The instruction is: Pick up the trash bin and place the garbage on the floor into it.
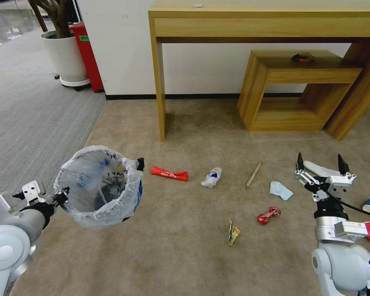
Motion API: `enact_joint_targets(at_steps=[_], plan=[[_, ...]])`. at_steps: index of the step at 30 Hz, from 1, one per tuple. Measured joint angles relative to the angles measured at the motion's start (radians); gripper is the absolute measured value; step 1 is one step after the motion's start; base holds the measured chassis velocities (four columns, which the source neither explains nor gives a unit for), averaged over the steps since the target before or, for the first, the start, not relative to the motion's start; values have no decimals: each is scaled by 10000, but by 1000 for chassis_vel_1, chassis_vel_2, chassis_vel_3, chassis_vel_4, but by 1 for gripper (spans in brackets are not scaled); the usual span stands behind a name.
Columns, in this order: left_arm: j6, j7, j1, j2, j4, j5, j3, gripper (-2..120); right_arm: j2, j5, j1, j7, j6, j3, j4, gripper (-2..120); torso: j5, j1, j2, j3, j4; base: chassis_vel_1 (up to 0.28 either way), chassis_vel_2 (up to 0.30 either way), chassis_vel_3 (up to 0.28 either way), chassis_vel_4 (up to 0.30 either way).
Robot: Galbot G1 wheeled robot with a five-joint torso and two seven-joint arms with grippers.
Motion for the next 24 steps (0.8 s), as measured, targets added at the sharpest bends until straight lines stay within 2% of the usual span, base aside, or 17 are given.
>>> enact_joint_targets(at_steps=[7,13,17,18,22,24], plan=[[0,1,3,23,-6,0,-15,0,-28,-2,-48,207,-168,-67,54,100,0,-1,0,-1,-2,0,0,0,0],[0,1,9,32,-26,7,-30,0,-241,-62,-203,397,-865,-197,176,100,0,-1,0,0,-2,0,0,0,0],[0,1,5,54,-27,8,-78,0,-552,256,-339,147,-1888,-370,397,100,-1,-1,0,-1,-2,0,0,0,0],[0,1,6,56,-26,8,-87,0,-800,707,-399,72,-2597,-609,494,100,2,-1,0,-1,-2,0,0,0,0],[0,2,8,55,-27,8,-93,0,-1108,1253,-442,-10,-3211,-876,540,100,0,-1,0,0,-1,0,0,0,0],[0,14,18,52,-24,9,-115,0,-1536,1968,-472,-265,-3843,-1276,535,100,0,-1,0,0,-2,0,0,0,0]])
